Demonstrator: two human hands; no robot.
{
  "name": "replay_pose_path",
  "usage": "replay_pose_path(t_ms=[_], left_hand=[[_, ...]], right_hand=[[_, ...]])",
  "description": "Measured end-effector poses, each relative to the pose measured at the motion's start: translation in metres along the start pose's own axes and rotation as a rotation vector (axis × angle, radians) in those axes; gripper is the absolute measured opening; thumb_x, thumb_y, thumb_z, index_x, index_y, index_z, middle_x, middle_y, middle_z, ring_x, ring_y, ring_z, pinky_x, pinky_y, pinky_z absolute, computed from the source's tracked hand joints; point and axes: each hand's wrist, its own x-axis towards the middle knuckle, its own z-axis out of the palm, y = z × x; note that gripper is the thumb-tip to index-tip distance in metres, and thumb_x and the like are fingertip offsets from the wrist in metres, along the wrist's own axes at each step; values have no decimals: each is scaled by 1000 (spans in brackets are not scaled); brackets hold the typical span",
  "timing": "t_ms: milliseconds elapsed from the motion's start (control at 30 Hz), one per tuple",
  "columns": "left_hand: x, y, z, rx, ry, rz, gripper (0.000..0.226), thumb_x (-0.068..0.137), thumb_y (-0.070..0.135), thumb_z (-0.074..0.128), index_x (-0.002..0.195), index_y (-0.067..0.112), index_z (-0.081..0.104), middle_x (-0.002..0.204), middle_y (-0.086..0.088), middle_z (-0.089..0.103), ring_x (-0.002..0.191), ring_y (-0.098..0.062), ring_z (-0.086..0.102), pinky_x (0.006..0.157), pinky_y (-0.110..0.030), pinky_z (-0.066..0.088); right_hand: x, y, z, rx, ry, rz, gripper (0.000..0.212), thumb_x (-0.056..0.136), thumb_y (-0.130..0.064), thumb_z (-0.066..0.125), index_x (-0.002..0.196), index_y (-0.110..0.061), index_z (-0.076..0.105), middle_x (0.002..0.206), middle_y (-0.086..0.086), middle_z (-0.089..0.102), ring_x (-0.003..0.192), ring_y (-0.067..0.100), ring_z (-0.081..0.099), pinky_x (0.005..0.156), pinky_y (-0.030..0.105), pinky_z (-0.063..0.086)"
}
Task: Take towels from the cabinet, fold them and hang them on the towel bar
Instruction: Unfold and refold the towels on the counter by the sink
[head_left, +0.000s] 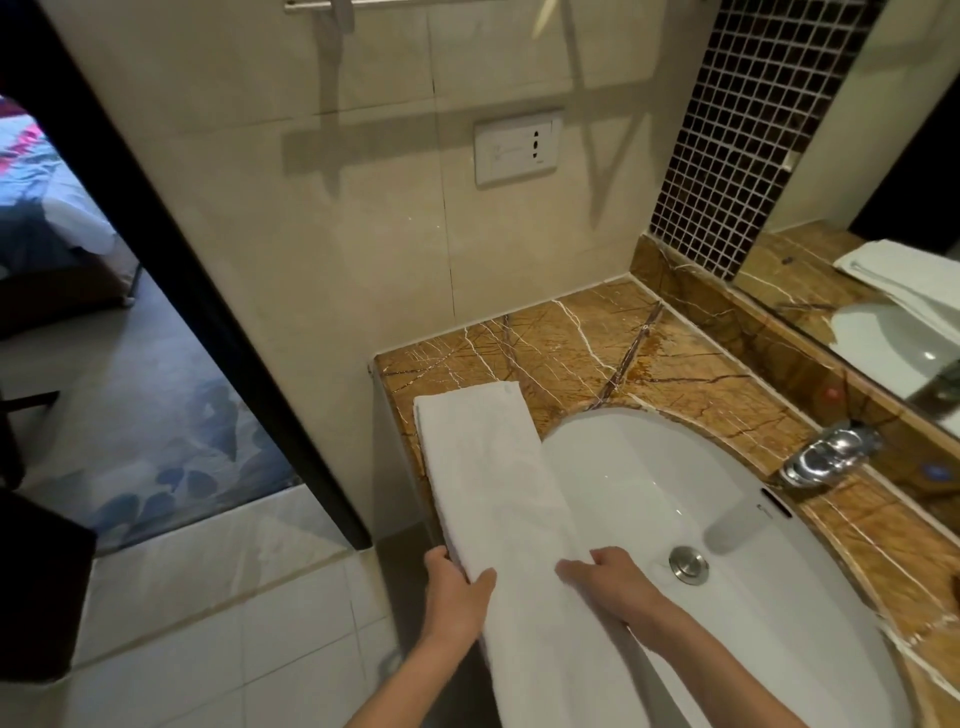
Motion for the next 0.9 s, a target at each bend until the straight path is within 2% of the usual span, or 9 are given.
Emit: replay_pose_path(t_ms=[67,133,233,300,433,533,667,767,900], left_hand=[[-3,5,1,-90,-60,-51,12,87,10,64,88,3,54,78,-7,65,62,-16,59,49,-22,46],[-5,6,-1,-76,-97,-77,13,89,10,61,83,-2,58,70,-11,63,54,-19,55,43,-23,44],[-2,5,-5,-39,-123,-73,27,93,16,53,97,-11,57,78,-18,62,63,-23,53,47,-28,37],[-2,4,-6,-64,-139,-91,28,94,18,50,104,-7,57,84,-19,65,66,-24,53,48,-27,36],[-17,14,-11,-164,-162,-71,21,96,17,48,106,3,60,97,-14,72,84,-25,67,67,-33,50],[-29,24,-18,-251,-220,-48,19,99,14,47,107,4,61,101,-12,72,86,-23,69,62,-29,56],[-38,41,-25,-355,-294,-12,18,96,7,52,110,2,63,102,-13,73,88,-24,71,67,-33,58],[-46,59,-32,-427,-352,21,22,92,-2,55,113,2,62,106,-12,72,98,-27,69,84,-40,56],[-60,95,-47,-494,-384,108,29,89,-8,54,115,3,60,110,-13,71,102,-30,67,87,-42,56]], right_hand=[[-5,-1,-6,13,-17,4,28,84,-16,64,59,-14,52,49,-2,50,42,14,48,46,17,36],[-6,-3,-9,18,-27,-6,29,85,-18,64,60,-15,50,48,-3,49,42,14,47,47,18,34],[-10,-7,-10,33,-36,-28,24,86,-19,65,65,-12,56,50,-2,55,44,14,51,47,18,37],[-14,-11,-9,40,-31,-41,20,86,-19,65,70,-9,61,52,-2,59,45,14,55,46,18,40],[-26,-17,-13,79,-51,-60,17,86,-17,64,76,-4,66,61,5,66,52,19,62,49,20,45],[-37,-23,-21,122,-55,-87,17,87,-15,65,79,0,68,69,11,70,60,23,67,54,24,49],[-48,-38,-32,186,-21,-110,27,84,-20,69,93,5,67,87,21,73,78,34,72,72,40,57],[-59,-56,-39,217,-23,-121,34,83,-21,68,99,9,67,90,24,73,86,40,70,80,51,56],[-80,-90,-48,227,-20,-186,33,88,-18,62,101,12,66,91,24,72,85,40,70,74,45,56]])
